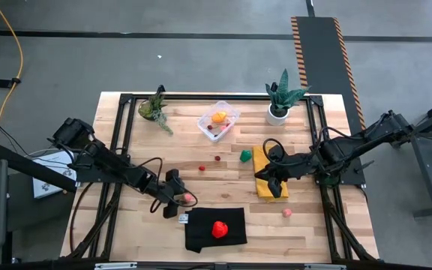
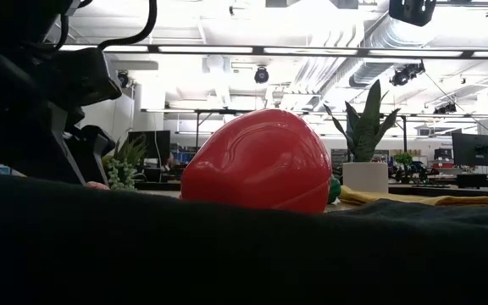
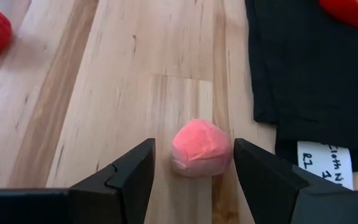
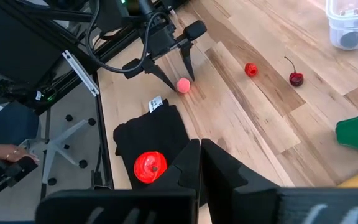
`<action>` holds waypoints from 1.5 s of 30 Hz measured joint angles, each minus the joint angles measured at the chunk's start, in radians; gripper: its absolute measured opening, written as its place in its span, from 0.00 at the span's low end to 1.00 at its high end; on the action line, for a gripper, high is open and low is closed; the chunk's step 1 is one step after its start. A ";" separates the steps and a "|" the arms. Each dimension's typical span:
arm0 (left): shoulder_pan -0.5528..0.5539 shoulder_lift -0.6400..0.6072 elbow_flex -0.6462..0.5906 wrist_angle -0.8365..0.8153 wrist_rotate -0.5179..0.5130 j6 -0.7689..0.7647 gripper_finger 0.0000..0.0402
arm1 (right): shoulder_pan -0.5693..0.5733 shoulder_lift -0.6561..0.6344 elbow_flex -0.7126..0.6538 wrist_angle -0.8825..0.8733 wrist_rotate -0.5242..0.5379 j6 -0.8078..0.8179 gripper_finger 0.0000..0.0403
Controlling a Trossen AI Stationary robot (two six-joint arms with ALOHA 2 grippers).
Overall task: Pick and placing Produce into tupperware
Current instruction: Put the left pink peach into the transparent bin
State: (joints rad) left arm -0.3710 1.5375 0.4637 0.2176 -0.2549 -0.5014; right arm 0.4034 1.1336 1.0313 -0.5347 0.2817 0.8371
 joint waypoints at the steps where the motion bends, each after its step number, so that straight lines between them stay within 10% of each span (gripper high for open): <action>1: 0.000 0.000 0.000 0.000 -0.001 0.000 0.52 | 0.000 0.000 0.000 0.000 0.000 0.000 0.01; 30: 0.000 0.053 0.035 -0.001 0.029 0.001 0.51 | 0.000 0.000 0.000 -0.005 0.000 -0.001 0.01; 45: 0.001 0.051 0.035 -0.010 0.033 -0.005 0.32 | 0.000 0.000 0.000 -0.007 0.000 0.000 0.01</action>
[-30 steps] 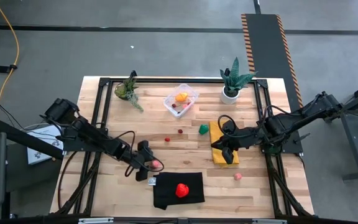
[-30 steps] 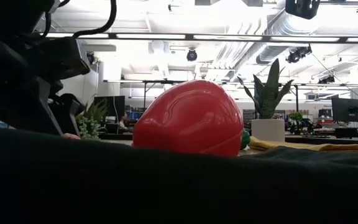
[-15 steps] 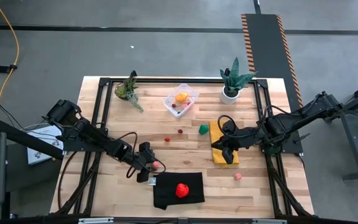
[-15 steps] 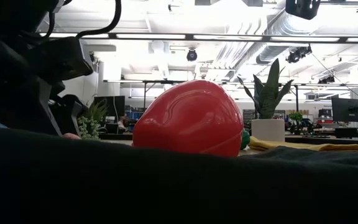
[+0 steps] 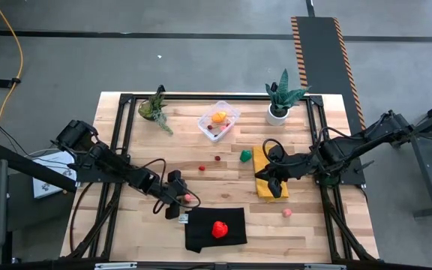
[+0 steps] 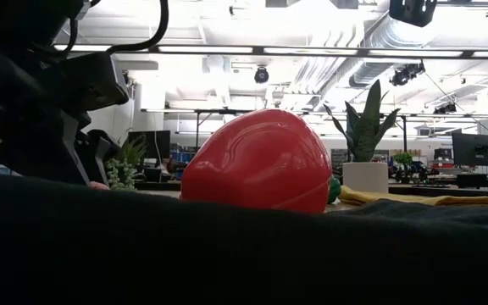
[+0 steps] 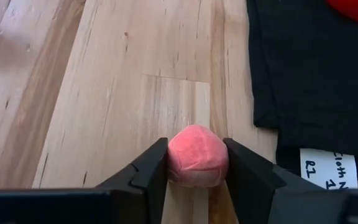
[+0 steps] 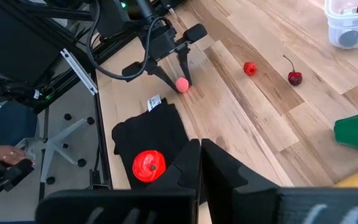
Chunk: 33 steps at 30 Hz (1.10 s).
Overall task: Pick and placing Produce into tupperware
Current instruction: Put the left pink peach into the transparent bin
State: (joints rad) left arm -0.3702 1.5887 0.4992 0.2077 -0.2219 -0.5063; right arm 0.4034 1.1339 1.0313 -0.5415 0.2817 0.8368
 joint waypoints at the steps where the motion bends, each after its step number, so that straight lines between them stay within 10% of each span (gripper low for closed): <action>1: 0.000 0.000 0.000 0.000 0.004 -0.003 0.32 | 0.000 0.000 0.000 0.000 0.000 0.000 0.01; 19: -0.001 -0.092 0.133 -0.143 0.132 -0.008 0.32 | 0.000 0.000 0.000 -0.001 0.000 -0.008 0.01; 33: 0.036 -0.099 0.507 -0.634 0.116 0.202 0.32 | 0.000 0.000 0.000 0.007 0.000 -0.053 0.01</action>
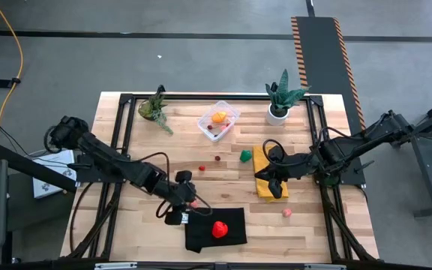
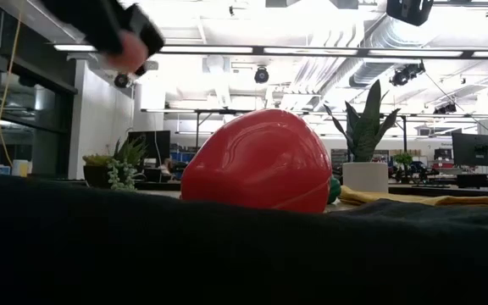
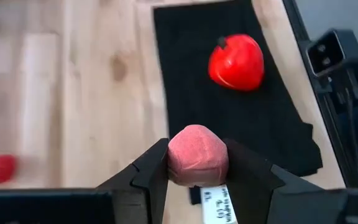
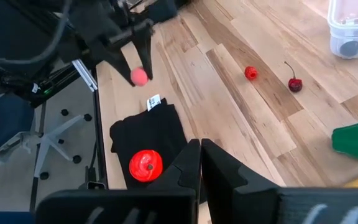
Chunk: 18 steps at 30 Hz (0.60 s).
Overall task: Pick and placing Produce into tupperware
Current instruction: Put the left pink peach into the transparent bin
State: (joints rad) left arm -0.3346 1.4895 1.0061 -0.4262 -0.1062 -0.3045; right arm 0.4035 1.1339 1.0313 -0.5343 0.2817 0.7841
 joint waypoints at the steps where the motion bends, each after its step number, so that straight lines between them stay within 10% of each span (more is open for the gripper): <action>1: 0.012 0.000 0.028 -0.033 -0.006 0.010 0.32 | 0.000 0.000 0.000 0.000 0.000 0.000 0.01; 18: 0.297 -0.001 0.299 -0.370 -0.032 0.148 0.32 | 0.000 0.000 0.000 0.001 0.000 -0.026 0.01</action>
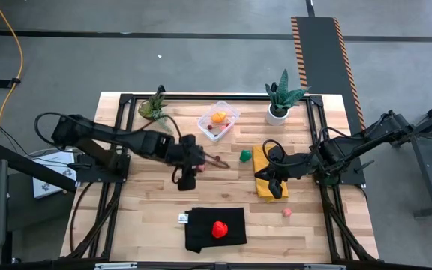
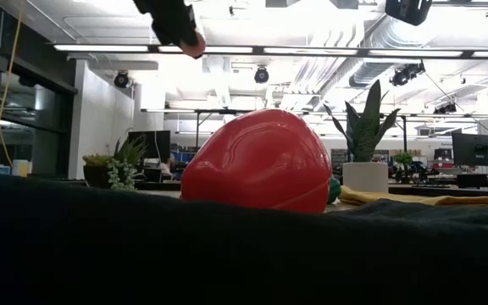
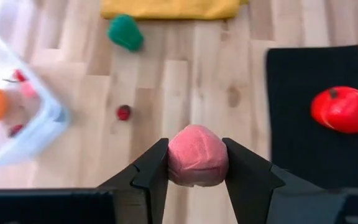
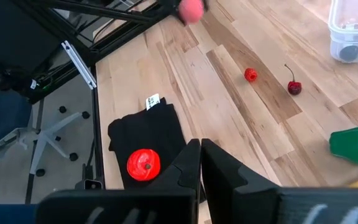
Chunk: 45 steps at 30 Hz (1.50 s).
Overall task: Pick and placing Produce into tupperware
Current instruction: Put the left pink peach into the transparent bin
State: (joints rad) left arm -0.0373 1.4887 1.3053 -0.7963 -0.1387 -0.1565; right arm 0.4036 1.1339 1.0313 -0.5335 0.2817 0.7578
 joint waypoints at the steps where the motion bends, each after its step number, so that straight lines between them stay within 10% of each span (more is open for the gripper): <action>1: 0.018 0.000 0.010 -0.007 0.001 0.015 0.32 | 0.000 0.000 0.000 0.000 0.000 0.000 0.01; 24: 0.466 0.005 0.045 -0.018 0.224 0.292 0.32 | -0.018 0.000 0.000 0.000 0.102 -0.015 0.01; 45: 0.642 0.066 0.045 0.072 0.306 0.458 0.32 | -0.177 0.000 0.000 0.048 0.041 -0.041 0.01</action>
State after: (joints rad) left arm 0.6043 1.5546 1.3502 -0.7246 0.1673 0.3010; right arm 0.2265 1.1339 1.0313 -0.4851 0.3226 0.7169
